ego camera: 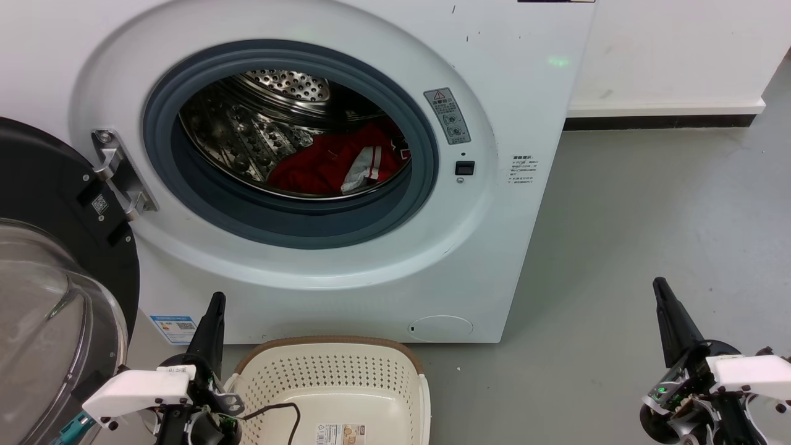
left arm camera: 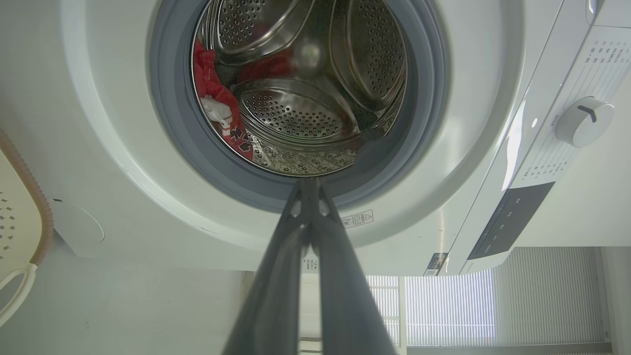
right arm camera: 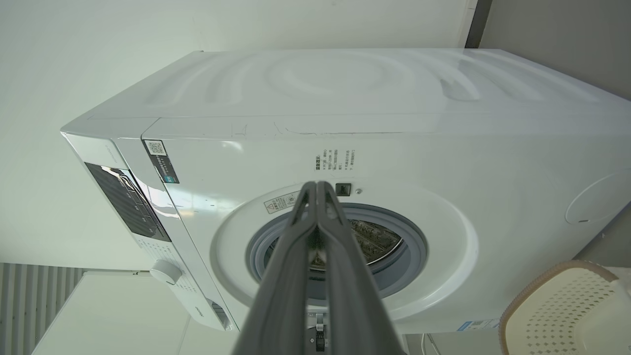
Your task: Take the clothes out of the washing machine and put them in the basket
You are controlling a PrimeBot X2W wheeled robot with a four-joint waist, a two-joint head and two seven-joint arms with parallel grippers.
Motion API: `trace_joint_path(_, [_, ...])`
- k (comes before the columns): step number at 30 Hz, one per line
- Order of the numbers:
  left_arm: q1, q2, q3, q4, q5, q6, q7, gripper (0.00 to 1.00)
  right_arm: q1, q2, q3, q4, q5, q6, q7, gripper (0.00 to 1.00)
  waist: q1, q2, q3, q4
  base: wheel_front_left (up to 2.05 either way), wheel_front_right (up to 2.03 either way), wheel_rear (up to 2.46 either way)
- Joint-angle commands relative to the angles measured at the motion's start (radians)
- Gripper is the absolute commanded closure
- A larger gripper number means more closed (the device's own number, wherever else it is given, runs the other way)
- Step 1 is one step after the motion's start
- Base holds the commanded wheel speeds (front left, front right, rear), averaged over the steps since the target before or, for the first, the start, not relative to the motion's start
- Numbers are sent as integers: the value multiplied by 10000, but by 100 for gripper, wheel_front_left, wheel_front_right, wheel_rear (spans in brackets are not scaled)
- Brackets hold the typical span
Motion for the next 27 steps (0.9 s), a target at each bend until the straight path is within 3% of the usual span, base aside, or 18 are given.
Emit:
trace_joint_path(1, [-61,21,21,-3,5,-22,20,100,-130,29,6,11,-44,-3,2,100,0,0,0,0,0,0,0])
trace_joint_path(15, [-61,21,21,-3,5,-22,20,100,-130,30,5,11,-44,-3,1,100,0,0,0,0,0,0,0])
trace_joint_path(16, [0,0,0,4,0,0,-1,0,0,0,2,2,0,0,-1,0,0,0,0,0,0,0,0])
trace_joint_path(27, [371,-38,-35,3,607,2,-388,0,387,11,2,172,-439,-2,-372,0,0,0,17,5,0,0,0])
